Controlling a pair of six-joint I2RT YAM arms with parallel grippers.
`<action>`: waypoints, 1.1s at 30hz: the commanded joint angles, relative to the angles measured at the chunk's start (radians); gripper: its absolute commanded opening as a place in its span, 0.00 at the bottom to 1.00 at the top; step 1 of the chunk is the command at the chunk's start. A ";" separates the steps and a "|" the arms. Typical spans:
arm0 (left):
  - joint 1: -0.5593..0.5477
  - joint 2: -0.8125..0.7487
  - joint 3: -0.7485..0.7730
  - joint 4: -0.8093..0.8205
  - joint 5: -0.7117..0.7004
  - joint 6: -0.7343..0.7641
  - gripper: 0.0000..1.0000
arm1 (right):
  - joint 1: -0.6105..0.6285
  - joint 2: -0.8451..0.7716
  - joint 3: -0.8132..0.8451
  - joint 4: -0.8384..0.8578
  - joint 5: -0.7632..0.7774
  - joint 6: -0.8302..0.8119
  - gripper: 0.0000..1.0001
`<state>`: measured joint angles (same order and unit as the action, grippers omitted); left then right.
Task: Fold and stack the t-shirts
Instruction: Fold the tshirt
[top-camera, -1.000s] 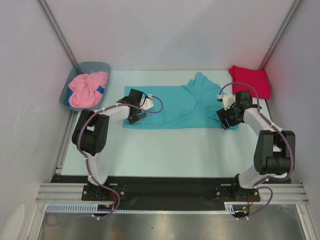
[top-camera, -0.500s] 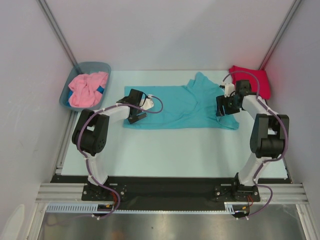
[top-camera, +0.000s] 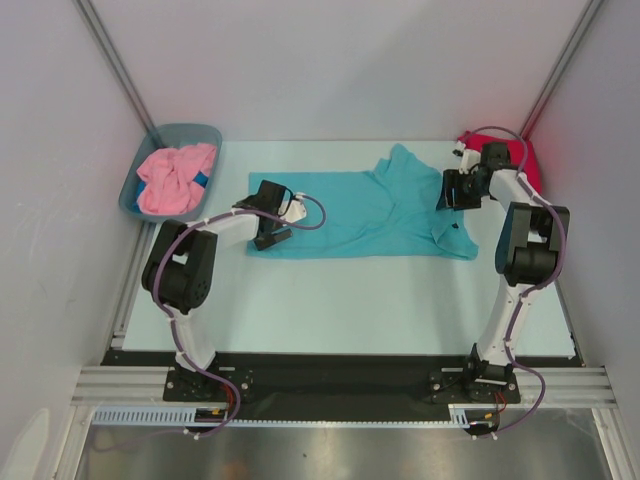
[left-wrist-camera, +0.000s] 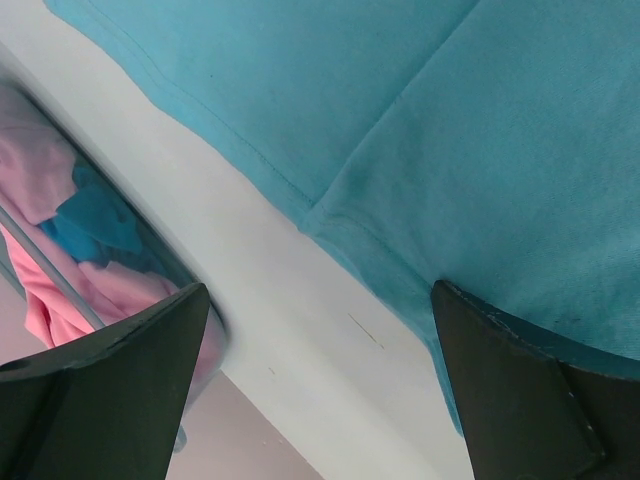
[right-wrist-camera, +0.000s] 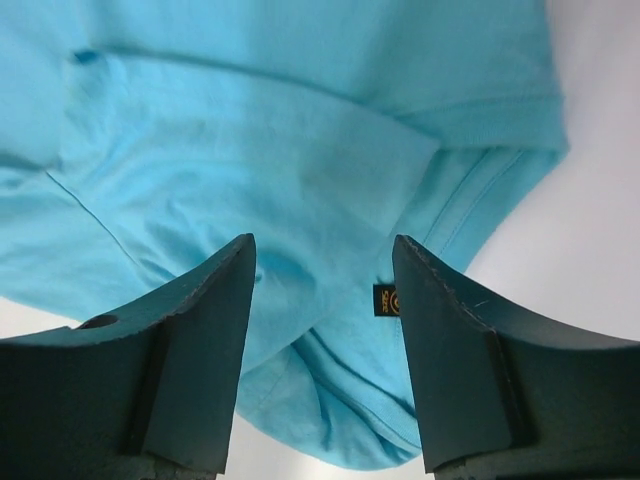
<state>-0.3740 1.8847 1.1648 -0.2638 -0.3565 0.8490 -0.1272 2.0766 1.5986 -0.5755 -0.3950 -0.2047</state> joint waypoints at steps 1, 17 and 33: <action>-0.009 -0.044 -0.019 -0.037 -0.012 0.001 1.00 | -0.006 0.025 0.072 -0.012 -0.030 0.022 0.61; -0.023 -0.036 -0.002 -0.037 -0.019 0.015 1.00 | -0.058 0.085 0.089 0.000 -0.064 0.048 0.57; -0.039 -0.015 0.021 -0.037 -0.019 0.012 1.00 | -0.074 0.114 0.113 -0.007 -0.125 0.056 0.48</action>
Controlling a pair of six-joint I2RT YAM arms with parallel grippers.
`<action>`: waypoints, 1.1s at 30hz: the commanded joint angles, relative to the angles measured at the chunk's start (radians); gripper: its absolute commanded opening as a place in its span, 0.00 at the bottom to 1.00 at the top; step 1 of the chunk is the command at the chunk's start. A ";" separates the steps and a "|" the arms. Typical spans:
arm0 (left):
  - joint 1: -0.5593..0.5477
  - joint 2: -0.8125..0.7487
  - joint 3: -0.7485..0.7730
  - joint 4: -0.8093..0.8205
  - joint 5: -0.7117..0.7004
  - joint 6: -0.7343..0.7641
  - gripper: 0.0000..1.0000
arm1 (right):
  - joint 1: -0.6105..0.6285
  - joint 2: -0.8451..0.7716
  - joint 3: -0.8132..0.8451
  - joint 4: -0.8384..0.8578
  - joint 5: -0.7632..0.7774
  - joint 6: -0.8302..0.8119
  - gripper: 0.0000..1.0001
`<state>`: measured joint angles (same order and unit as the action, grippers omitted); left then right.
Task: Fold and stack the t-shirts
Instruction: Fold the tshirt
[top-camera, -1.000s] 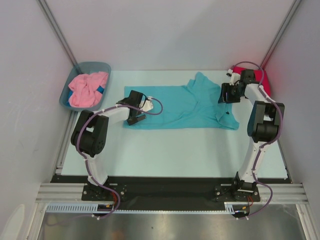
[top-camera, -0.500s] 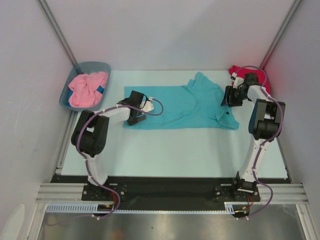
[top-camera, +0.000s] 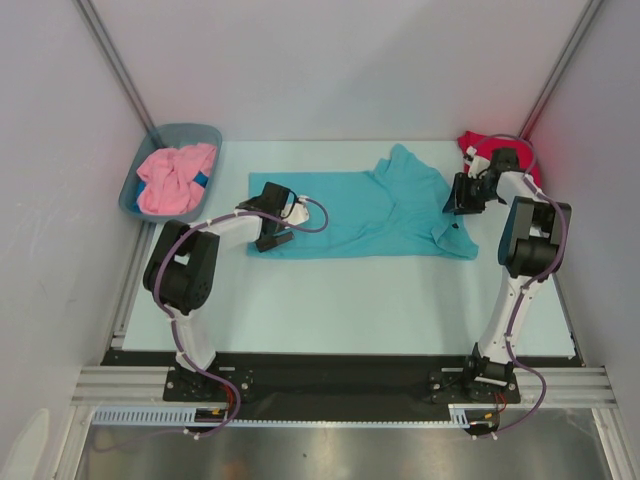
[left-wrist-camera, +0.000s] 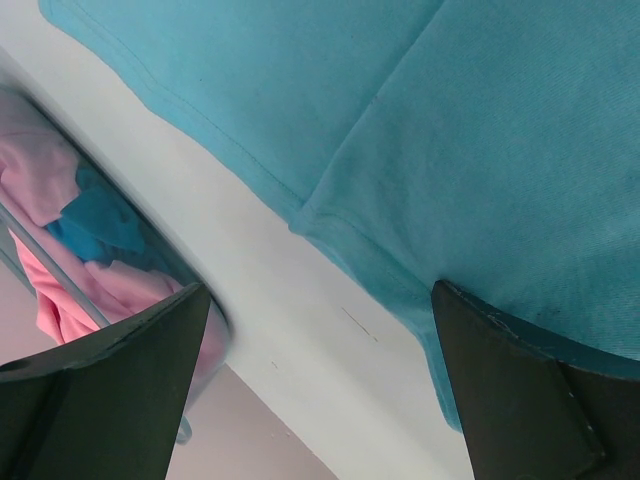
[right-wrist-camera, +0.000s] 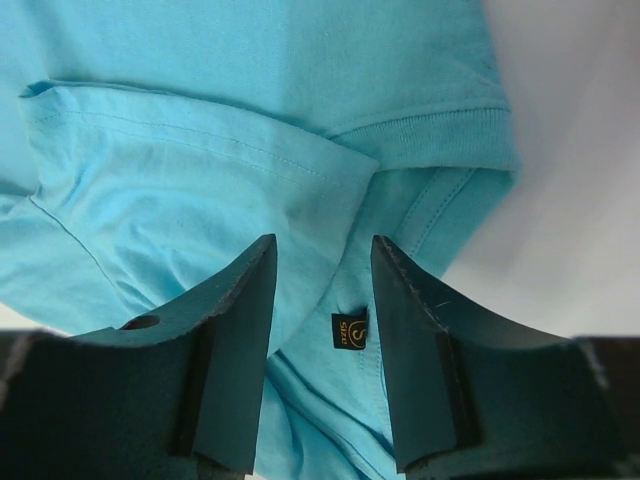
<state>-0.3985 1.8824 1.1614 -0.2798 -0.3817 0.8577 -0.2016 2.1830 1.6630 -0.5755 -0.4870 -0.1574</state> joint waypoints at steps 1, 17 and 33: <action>-0.016 -0.011 0.024 -0.021 0.004 0.003 1.00 | 0.001 0.011 0.050 -0.007 -0.036 0.010 0.47; -0.022 -0.006 0.029 -0.021 0.004 0.001 1.00 | 0.016 0.043 0.080 -0.020 -0.038 -0.005 0.40; -0.030 0.000 0.037 -0.019 0.007 -0.002 1.00 | 0.039 0.012 0.086 -0.021 0.005 -0.016 0.21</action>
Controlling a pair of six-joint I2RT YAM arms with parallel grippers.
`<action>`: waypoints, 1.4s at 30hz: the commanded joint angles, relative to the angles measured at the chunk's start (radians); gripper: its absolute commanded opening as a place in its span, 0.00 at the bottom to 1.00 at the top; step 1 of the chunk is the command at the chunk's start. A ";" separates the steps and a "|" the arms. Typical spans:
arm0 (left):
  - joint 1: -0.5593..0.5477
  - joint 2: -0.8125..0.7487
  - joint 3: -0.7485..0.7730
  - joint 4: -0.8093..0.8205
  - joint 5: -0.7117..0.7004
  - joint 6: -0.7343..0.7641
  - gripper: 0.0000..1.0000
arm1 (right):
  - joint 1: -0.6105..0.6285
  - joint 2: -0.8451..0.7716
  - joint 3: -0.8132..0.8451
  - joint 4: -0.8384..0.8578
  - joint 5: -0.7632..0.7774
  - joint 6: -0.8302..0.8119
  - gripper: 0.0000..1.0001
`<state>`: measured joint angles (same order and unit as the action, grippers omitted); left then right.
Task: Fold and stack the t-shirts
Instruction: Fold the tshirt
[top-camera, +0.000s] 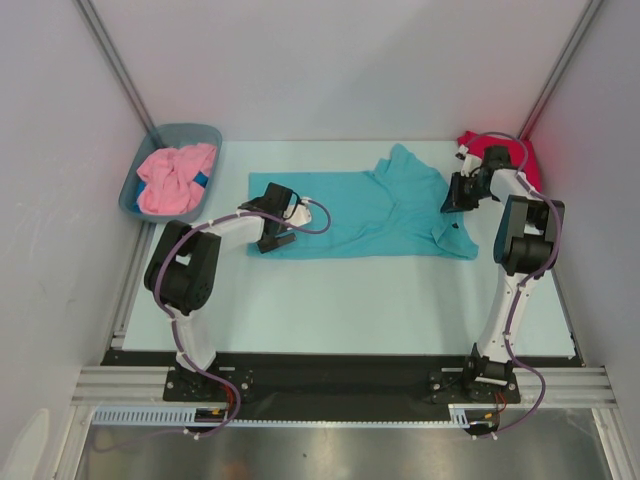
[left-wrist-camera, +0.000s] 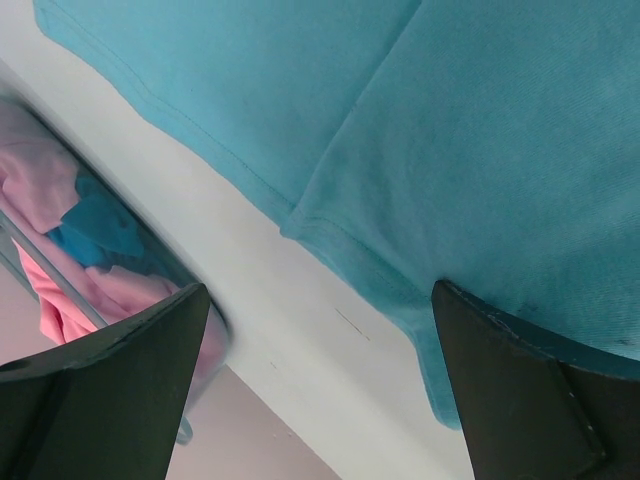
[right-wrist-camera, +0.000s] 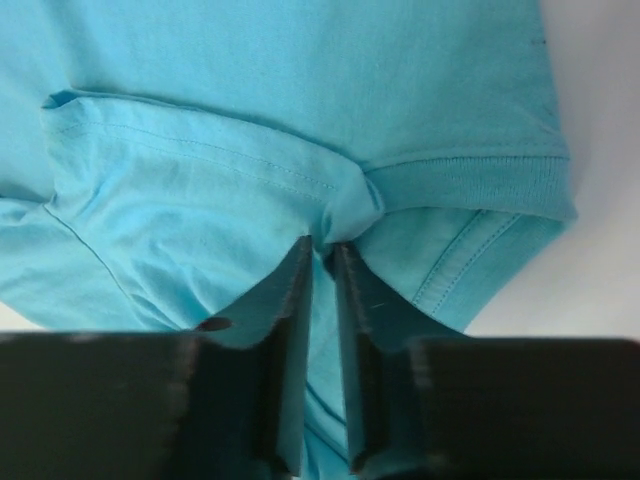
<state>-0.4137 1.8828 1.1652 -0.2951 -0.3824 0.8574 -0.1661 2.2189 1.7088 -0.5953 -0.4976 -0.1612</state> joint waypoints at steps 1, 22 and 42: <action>-0.014 -0.002 0.033 -0.004 0.010 -0.001 1.00 | 0.002 -0.025 0.040 -0.001 0.019 -0.014 0.17; -0.019 -0.004 0.025 -0.004 0.013 -0.006 1.00 | 0.022 -0.051 0.267 -0.100 0.113 -0.126 0.00; -0.025 -0.007 0.022 -0.010 -0.003 0.012 1.00 | 0.088 0.051 0.360 -0.138 0.198 -0.290 0.00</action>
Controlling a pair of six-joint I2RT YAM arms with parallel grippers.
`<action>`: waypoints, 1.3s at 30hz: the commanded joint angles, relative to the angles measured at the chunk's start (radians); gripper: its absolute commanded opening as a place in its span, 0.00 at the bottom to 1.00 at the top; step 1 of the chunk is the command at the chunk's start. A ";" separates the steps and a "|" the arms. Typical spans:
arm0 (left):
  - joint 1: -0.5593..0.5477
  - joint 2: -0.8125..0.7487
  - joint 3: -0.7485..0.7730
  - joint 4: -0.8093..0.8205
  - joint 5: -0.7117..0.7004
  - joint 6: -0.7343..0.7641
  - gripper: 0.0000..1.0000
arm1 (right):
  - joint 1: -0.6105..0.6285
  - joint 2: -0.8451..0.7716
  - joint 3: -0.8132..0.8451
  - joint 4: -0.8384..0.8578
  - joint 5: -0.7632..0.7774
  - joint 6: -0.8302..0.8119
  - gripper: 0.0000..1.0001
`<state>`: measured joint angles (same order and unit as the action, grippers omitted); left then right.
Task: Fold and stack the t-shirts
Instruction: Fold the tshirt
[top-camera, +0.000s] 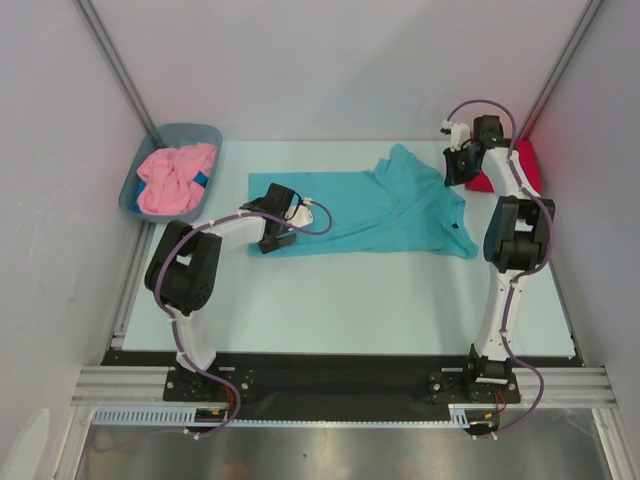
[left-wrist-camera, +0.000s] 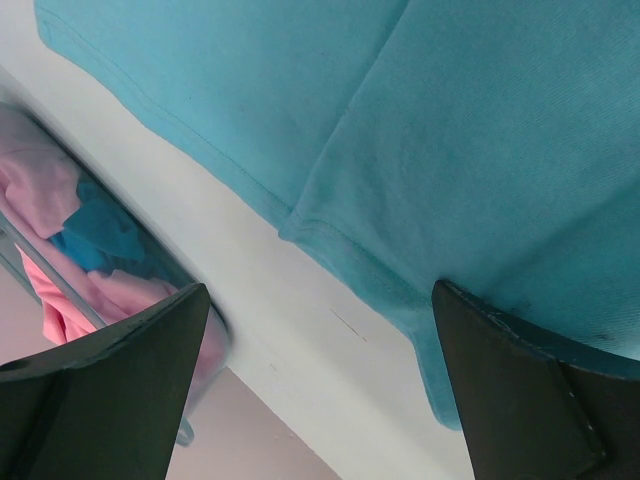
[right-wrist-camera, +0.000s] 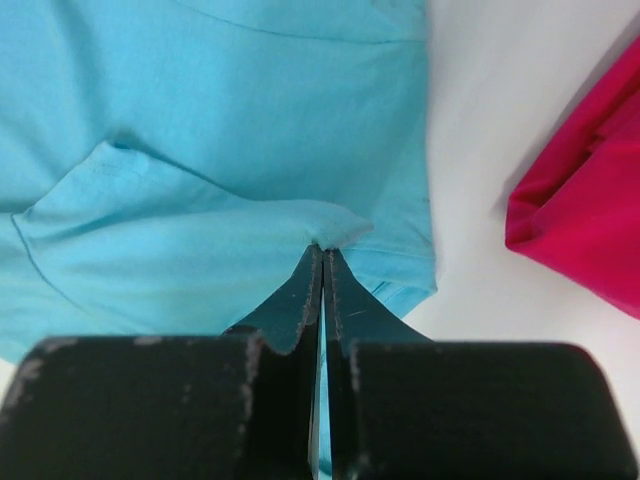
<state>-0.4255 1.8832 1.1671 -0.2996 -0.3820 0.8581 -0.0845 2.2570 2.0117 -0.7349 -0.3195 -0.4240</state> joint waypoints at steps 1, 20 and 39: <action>-0.013 -0.007 0.020 -0.006 -0.006 0.012 1.00 | 0.008 0.016 0.064 0.000 0.023 -0.028 0.00; -0.013 -0.009 0.009 -0.001 -0.008 0.009 1.00 | 0.051 0.000 0.044 0.092 0.063 -0.055 0.00; -0.015 -0.012 0.005 0.004 -0.009 0.015 1.00 | 0.071 0.032 0.016 0.100 0.195 -0.042 0.63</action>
<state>-0.4297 1.8832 1.1671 -0.3004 -0.3832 0.8658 -0.0158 2.2852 2.0262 -0.6460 -0.1757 -0.4683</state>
